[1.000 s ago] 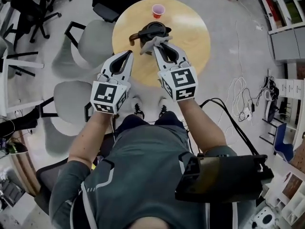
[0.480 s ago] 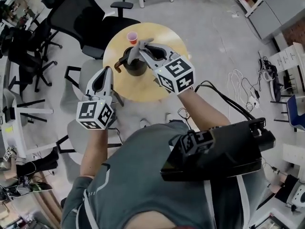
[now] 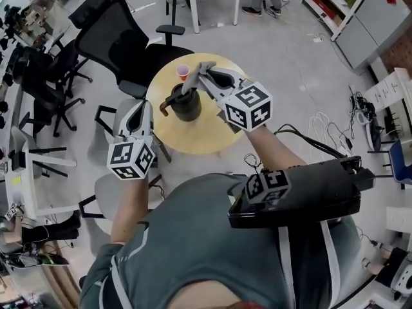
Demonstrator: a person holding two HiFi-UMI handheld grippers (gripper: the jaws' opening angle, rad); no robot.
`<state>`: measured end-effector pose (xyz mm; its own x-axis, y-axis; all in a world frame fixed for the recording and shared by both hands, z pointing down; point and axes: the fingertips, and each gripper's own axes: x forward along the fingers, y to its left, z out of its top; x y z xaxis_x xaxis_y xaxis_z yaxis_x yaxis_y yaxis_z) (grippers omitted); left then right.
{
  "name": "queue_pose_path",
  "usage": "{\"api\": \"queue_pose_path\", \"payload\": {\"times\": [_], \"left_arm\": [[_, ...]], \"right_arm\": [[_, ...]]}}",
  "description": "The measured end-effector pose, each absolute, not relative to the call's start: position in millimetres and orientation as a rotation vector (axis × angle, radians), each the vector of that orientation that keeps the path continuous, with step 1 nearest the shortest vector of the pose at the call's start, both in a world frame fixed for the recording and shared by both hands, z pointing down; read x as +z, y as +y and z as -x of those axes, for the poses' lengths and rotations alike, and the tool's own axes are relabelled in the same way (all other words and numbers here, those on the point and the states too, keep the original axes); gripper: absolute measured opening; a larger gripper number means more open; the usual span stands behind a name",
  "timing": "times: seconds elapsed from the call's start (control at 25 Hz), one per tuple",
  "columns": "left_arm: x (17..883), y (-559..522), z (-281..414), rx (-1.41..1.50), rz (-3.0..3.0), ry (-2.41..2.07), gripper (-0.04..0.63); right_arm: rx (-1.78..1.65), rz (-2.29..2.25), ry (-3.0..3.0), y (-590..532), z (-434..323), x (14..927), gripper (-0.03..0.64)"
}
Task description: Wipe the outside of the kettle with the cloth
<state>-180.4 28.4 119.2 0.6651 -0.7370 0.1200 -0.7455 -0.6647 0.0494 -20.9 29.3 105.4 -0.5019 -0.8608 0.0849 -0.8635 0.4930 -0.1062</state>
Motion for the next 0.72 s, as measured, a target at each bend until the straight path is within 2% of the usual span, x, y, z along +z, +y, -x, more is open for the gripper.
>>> {"api": "queue_pose_path", "payload": {"times": [0.72], "left_arm": [[109, 32, 165, 0.144, -2.757, -1.342, 0.008]], "right_arm": [[0.218, -1.454, -2.748, 23, 5, 108, 0.054]]}}
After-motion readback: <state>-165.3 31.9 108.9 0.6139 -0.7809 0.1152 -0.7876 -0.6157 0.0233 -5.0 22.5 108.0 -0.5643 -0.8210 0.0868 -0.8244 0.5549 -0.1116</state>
